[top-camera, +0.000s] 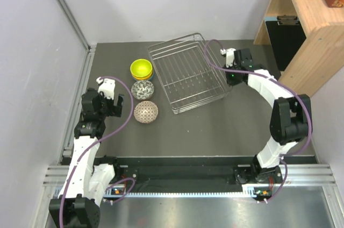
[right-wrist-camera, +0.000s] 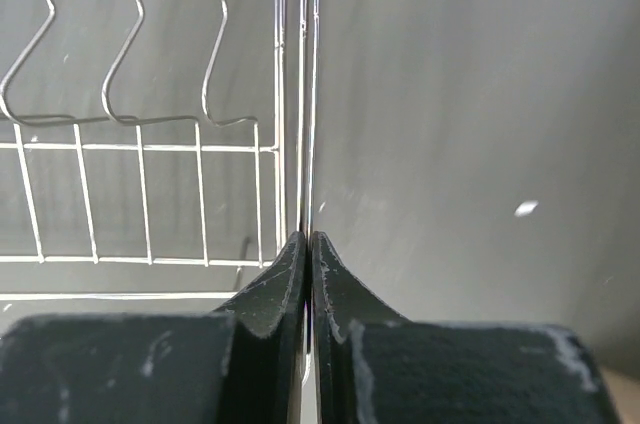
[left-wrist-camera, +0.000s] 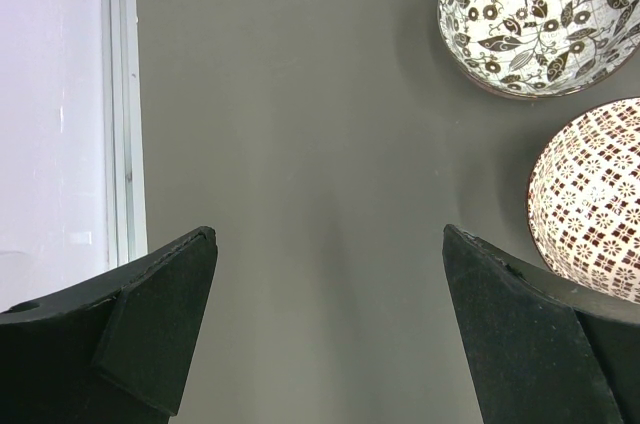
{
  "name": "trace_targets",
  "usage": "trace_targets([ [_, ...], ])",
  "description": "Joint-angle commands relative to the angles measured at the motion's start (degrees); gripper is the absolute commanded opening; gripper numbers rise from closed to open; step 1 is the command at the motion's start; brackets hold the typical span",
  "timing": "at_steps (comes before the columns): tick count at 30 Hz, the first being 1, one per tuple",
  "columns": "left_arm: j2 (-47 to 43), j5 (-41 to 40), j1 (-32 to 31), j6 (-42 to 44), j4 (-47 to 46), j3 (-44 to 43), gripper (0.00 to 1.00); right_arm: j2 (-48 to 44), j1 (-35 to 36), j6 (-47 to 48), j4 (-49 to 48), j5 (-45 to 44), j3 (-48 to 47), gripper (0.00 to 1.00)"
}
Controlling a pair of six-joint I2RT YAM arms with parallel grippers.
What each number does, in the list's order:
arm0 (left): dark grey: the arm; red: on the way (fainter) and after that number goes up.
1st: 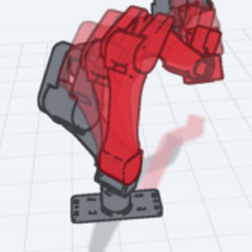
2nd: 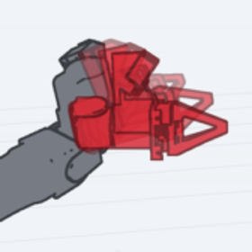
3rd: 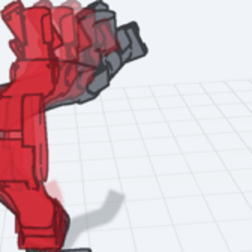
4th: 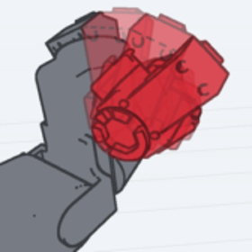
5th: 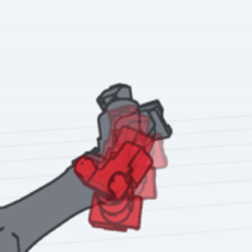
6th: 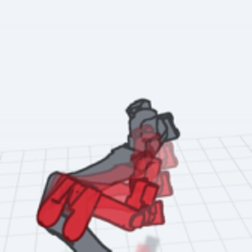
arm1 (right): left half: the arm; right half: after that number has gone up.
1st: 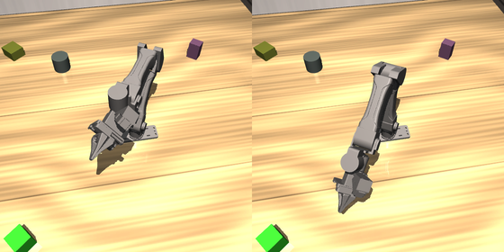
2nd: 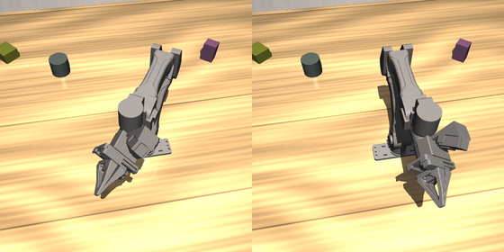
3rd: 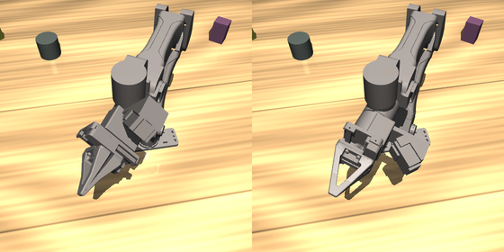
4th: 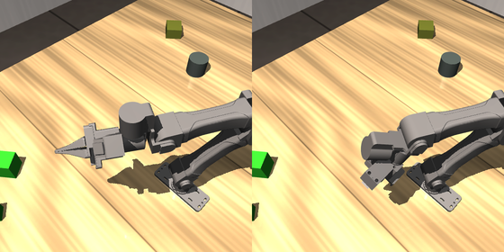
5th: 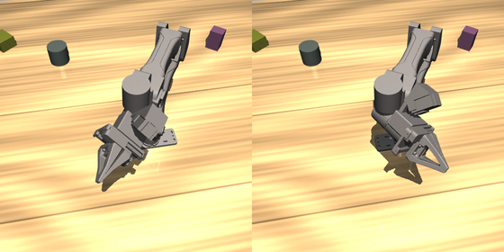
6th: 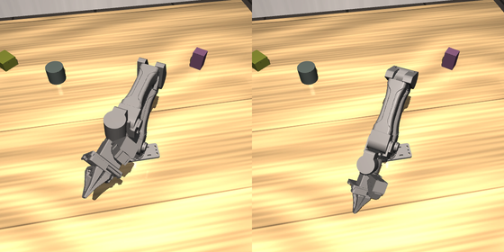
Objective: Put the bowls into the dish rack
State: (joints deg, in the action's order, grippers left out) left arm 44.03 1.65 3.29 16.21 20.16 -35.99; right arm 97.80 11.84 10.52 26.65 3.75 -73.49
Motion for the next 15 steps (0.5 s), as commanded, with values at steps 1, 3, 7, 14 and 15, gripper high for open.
trace_targets([
  [1,-0.35,0.46,0.23,0.14,-1.62,-1.28,0.99,-5.77,0.29,-4.72,2.61,1.00,3.44,0.00],
  [3,-0.18,1.24,0.23,0.49,-1.09,-1.98,0.99,-7.97,0.64,-6.04,3.31,-0.22,5.10,0.00],
  [7,0.18,3.00,0.23,1.72,-0.04,-3.30,0.99,-13.67,2.22,-9.02,3.14,-5.31,8.71,0.00],
  [14,1.85,9.24,0.14,4.27,1.63,-5.67,0.99,-19.75,4.77,-9.91,5.16,-0.06,14.52,0.00],
  [15,2.28,9.94,0.14,4.53,1.72,-5.85,0.99,-20.19,5.56,-9.91,5.68,0.03,15.30,0.00],
])
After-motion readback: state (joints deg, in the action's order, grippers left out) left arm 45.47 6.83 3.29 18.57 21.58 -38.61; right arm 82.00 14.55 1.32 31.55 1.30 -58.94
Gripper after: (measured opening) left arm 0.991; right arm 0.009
